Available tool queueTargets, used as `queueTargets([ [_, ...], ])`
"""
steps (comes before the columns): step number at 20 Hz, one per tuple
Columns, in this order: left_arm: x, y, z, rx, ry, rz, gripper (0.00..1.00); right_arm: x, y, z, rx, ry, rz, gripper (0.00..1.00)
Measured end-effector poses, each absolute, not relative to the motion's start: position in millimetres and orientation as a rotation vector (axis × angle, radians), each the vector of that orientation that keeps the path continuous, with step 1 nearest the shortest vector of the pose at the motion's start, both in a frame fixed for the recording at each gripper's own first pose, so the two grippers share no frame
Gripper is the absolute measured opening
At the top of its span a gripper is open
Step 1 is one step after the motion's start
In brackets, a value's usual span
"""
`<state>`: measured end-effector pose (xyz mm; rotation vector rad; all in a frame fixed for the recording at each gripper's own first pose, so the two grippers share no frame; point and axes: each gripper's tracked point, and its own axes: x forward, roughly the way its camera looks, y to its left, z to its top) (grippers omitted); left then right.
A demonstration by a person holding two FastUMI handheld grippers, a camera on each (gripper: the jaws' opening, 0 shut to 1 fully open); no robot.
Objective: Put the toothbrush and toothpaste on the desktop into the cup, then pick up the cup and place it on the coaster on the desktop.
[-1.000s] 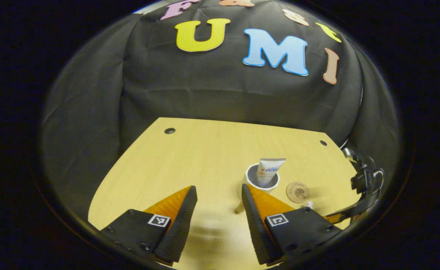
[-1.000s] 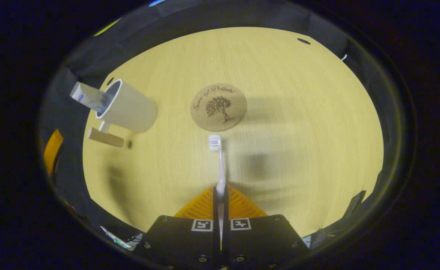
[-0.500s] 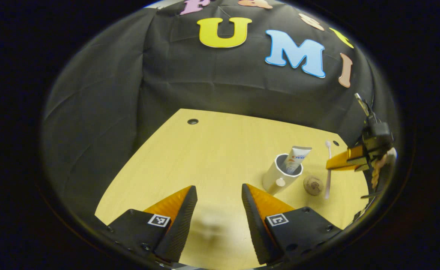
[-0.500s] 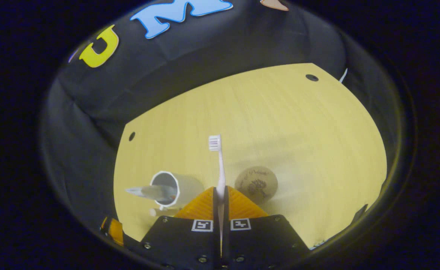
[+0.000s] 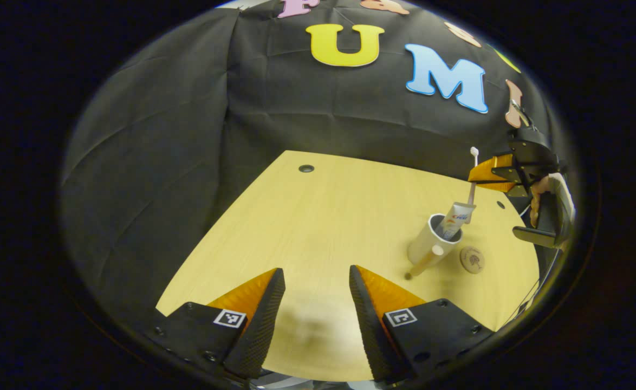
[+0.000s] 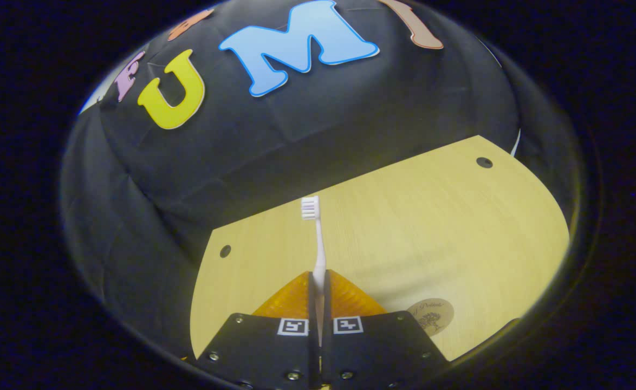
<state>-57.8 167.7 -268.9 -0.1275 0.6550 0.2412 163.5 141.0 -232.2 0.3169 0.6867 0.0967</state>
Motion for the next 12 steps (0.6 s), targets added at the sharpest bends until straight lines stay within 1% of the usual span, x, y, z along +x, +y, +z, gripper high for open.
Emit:
queueTargets([
  [3,-65.8,178.5,-267.5,-0.128,0.669,0.277,0.82,166.2,149.4,-247.1,0.256,0.684,0.11,0.03],
  [8,-60.6,175.5,-255.6,-0.119,0.678,0.297,0.82,153.5,164.4,-254.7,0.211,0.619,0.171,0.02],
  [9,-55.5,172.6,-251.9,-0.116,0.679,0.296,0.82,149.9,164.4,-261.2,0.206,0.622,0.17,0.06],
  [10,-49.9,169.2,-246.2,-0.113,0.678,0.292,0.75,145.7,163.9,-266.6,0.206,0.631,0.17,0.04],
  [12,-32.8,156.8,-232.2,-0.104,0.677,0.275,0.75,136.5,162.4,-273.1,0.215,0.646,0.174,0.04],
])
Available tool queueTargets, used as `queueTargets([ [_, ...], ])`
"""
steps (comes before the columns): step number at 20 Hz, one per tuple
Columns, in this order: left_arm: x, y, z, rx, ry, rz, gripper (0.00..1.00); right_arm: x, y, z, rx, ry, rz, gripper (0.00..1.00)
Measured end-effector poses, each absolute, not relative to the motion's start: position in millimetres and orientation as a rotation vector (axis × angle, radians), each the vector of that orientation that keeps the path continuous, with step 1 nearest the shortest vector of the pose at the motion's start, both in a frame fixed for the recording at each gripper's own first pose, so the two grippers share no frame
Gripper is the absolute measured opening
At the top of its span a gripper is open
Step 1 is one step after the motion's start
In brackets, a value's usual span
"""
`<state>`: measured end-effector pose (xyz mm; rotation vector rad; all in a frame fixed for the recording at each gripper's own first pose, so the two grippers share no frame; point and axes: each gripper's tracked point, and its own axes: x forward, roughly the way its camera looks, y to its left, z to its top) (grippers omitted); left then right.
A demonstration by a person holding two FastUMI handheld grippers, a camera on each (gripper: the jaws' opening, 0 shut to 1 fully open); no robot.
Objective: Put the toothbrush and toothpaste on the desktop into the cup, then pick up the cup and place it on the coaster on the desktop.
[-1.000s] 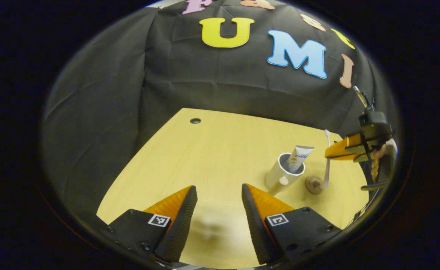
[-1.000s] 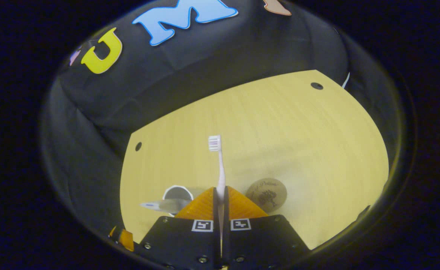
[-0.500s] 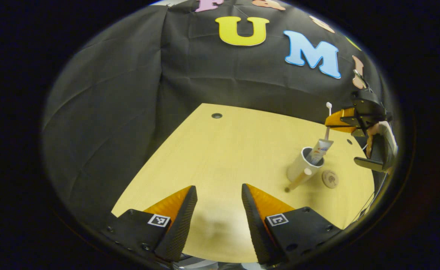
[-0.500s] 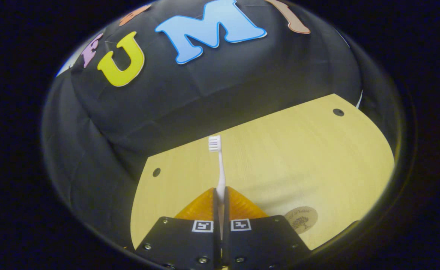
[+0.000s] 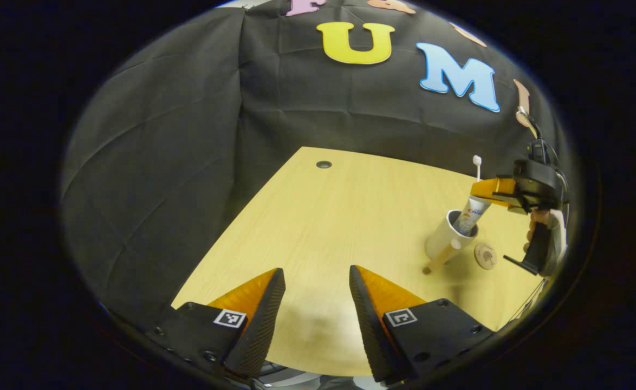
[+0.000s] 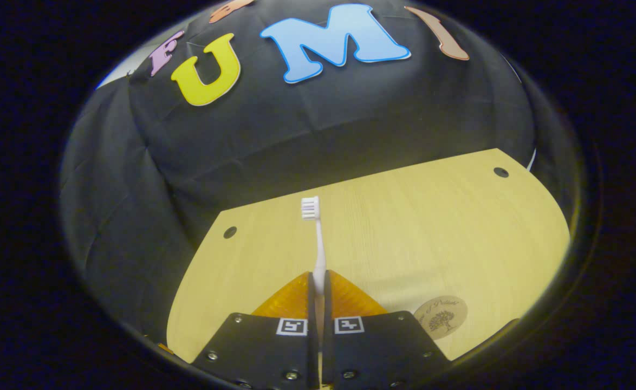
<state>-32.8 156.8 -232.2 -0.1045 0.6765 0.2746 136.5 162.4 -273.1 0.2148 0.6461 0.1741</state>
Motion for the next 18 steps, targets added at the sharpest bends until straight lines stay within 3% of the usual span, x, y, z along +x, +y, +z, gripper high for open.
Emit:
queueTargets([
  [3,-3.1,140.3,-235.5,-0.096,0.673,0.239,0.82,121.0,162.4,-275.1,0.211,0.652,0.192,0.09],
  [6,24.7,112.7,-229.6,-0.093,0.673,0.202,0.82,105.3,159.6,-272.0,0.199,0.65,0.211,0.1],
  [7,28.1,108.0,-232.8,-0.09,0.673,0.19,0.75,102.0,156.0,-271.2,0.193,0.644,0.206,0.11],
  [11,32.3,86.0,-230.6,-0.068,0.66,0.139,0.75,83.2,149.9,-275.2,0.168,0.663,0.224,0.12],
  [13,35.1,75.7,-229.8,-0.054,0.654,0.117,0.82,78.3,146.3,-276.3,0.158,0.672,0.222,0.12],
  [14,35.7,70.6,-228.2,-0.051,0.65,0.107,0.75,77.4,144.4,-274.5,0.162,0.667,0.221,0.12],
  [16,40.4,59.2,-224.4,-0.046,0.642,0.078,0.82,75.1,138.2,-268.1,0.164,0.654,0.215,0.12],
  [18,44.6,49.1,-220.7,-0.033,0.634,0.04,0.78,71.4,131.1,-266.5,0.164,0.655,0.208,0.12],
])
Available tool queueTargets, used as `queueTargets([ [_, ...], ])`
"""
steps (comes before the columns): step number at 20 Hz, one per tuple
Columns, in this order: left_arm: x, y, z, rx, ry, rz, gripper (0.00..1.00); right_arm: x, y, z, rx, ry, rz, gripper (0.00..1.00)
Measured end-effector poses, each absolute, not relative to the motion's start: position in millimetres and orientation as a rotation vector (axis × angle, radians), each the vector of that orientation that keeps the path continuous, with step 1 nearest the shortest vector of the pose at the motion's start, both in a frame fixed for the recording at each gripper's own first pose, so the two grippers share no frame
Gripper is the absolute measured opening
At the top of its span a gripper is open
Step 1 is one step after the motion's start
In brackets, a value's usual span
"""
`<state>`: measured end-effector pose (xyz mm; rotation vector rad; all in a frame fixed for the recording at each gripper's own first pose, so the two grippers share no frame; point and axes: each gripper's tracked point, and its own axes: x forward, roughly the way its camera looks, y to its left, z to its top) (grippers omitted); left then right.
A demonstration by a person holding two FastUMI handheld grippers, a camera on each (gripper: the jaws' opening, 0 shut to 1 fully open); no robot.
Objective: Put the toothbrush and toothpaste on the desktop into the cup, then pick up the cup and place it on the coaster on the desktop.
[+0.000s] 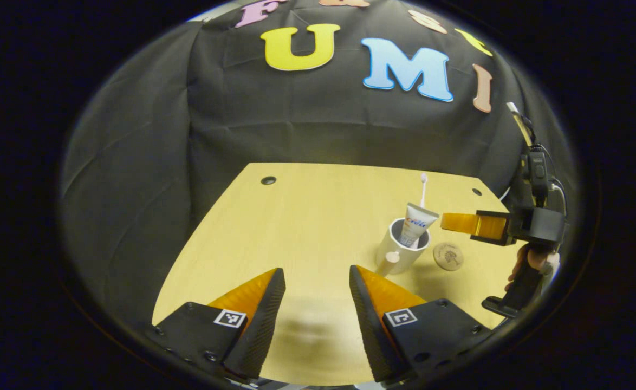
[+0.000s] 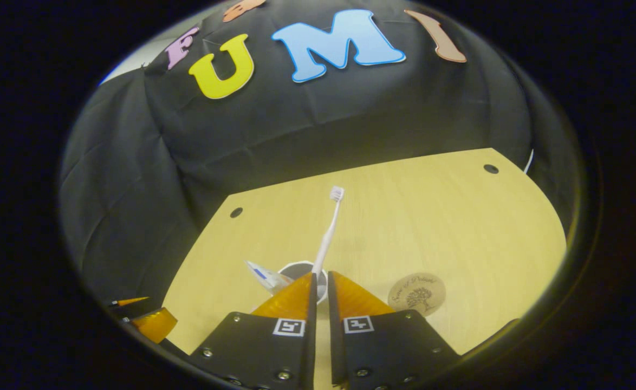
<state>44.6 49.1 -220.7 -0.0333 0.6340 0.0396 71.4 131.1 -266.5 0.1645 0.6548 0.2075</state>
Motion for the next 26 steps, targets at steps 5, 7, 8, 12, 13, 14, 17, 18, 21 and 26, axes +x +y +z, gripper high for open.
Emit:
queueTargets([
  [5,58.3,3.7,-223.9,-0.023,0.664,-0.158,0.78,57.9,98.3,-266.2,0.181,0.658,0.158,0.12],
  [7,60.8,-10.8,-227.7,-0.009,0.698,-0.241,0.78,52.1,83.1,-265.9,0.19,0.659,0.129,0.12],
  [8,62.9,-17.0,-231.3,-0.002,0.718,-0.282,0.78,49.6,73.7,-265.1,0.194,0.657,0.113,0.12],
  [12,69.9,-32.9,-252.1,0.068,0.804,-0.411,0.82,35.2,36.2,-266.0,0.229,0.656,0.039,0.12],
  [13,72.9,-35.6,-256.4,0.095,0.827,-0.434,0.78,30.9,26.4,-267.1,0.242,0.656,0.016,0.12],
  [14,75.5,-37.6,-258.2,0.118,0.844,-0.457,0.78,26.9,17.9,-268.3,0.252,0.654,-0.002,0.12],
  [17,81.3,-46.8,-269.1,0.188,0.897,-0.516,0.79,13.6,-9.9,-266.9,0.278,0.641,-0.065,0.12],
  [18,82.0,-48.7,-273.2,0.213,0.925,-0.537,0.78,9.4,-19.6,-267.1,0.288,0.637,-0.088,0.12],
  [21,90.1,-54.7,-284.6,0.29,0.992,-0.566,0.79,-1.6,-44.8,-266.9,0.331,0.628,-0.151,0.12],
  [26,99.1,-55.1,-313.8,0.397,1.141,-0.591,0.75,-22.6,-80.3,-270.6,0.375,0.619,-0.234,0.12],
])
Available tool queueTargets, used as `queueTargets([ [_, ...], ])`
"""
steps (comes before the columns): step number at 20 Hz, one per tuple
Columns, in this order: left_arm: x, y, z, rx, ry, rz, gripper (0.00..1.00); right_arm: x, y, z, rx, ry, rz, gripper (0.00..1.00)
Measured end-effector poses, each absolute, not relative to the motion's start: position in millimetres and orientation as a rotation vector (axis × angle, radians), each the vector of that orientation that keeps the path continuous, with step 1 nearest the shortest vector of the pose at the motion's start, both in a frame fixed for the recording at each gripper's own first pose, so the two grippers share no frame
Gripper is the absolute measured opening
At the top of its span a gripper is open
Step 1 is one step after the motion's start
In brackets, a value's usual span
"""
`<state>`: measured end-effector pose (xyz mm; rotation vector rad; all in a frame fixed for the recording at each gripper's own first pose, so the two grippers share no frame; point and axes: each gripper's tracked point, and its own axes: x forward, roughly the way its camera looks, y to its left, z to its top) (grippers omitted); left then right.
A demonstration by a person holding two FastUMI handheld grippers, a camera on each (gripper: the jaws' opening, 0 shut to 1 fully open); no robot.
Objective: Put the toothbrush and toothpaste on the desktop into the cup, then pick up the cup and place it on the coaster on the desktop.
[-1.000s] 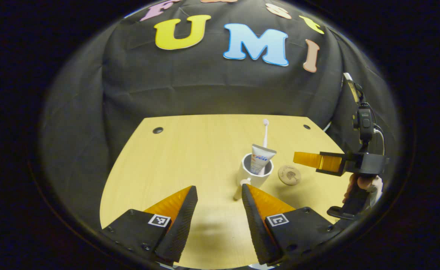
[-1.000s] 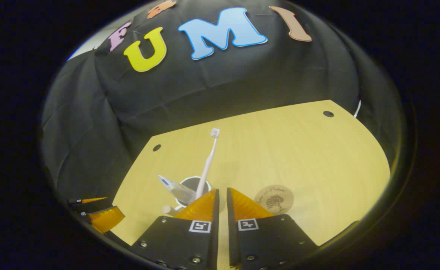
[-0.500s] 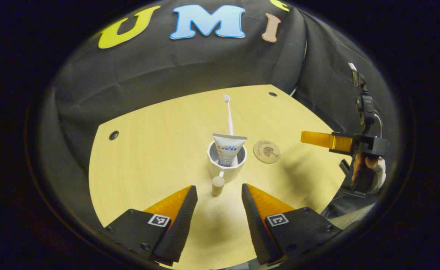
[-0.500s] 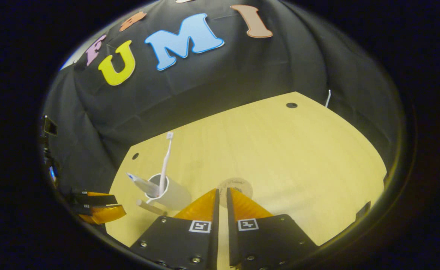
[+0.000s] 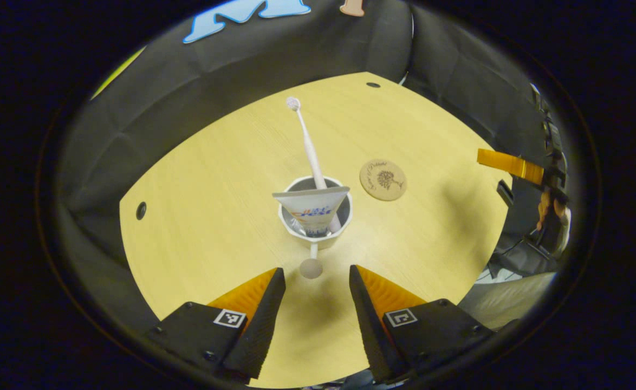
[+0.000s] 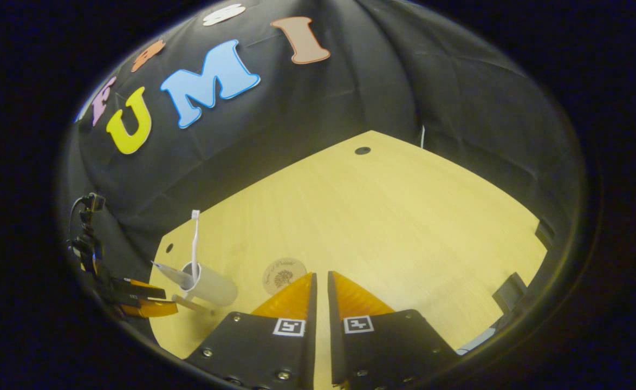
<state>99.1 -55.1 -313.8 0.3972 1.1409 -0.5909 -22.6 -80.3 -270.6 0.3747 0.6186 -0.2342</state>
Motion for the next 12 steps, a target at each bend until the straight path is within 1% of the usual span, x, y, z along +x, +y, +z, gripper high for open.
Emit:
queueTargets([
  [1,101.9,-55.5,-320.9,0.419,1.158,-0.593,0.75,-26.1,-86.4,-271.1,0.386,0.618,-0.248,0.12],
  [2,105.7,-55.0,-326.6,0.444,1.171,-0.597,0.79,-29.9,-92.0,-271.9,0.395,0.617,-0.261,0.12],
  [3,108.4,-55.6,-328.9,0.464,1.186,-0.6,0.75,-32.5,-96.8,-272.4,0.403,0.618,-0.273,0.12],
  [4,111.0,-55.7,-329.6,0.488,1.198,-0.605,0.79,-36.3,-102.2,-273.4,0.409,0.618,-0.284,0.12],
  [5,111.9,-54.6,-329.8,0.512,1.21,-0.616,0.75,-38.8,-106.8,-274.0,0.415,0.618,-0.296,0.12],
  [6,111.0,-53.0,-330.1,0.535,1.232,-0.625,0.79,-40.7,-111.2,-275.0,0.421,0.619,-0.305,0.12],
  [7,114.0,-54.9,-333.4,0.548,1.238,-0.625,0.75,-41.2,-114.8,-276.3,0.429,0.62,-0.314,0.12],
  [8,116.1,-57.2,-335.4,0.563,1.241,-0.629,0.79,-42.6,-117.8,-277.4,0.434,0.621,-0.321,0.12],
  [9,119.6,-58.4,-336.0,0.579,1.244,-0.63,0.79,-43.2,-121.0,-277.9,0.438,0.622,-0.328,0.12],
  [10,121.9,-59.7,-337.6,0.591,1.245,-0.632,0.82,-43.9,-123.5,-279.4,0.441,0.624,-0.333,0.12],
  [11,123.9,-61.3,-340.1,0.603,1.251,-0.636,0.79,-45.2,-125.9,-280.4,0.444,0.628,-0.336,0.12],
  [12,124.3,-61.1,-340.5,0.617,1.262,-0.639,0.79,-44.8,-127.8,-282.4,0.448,0.633,-0.339,0.12],
])
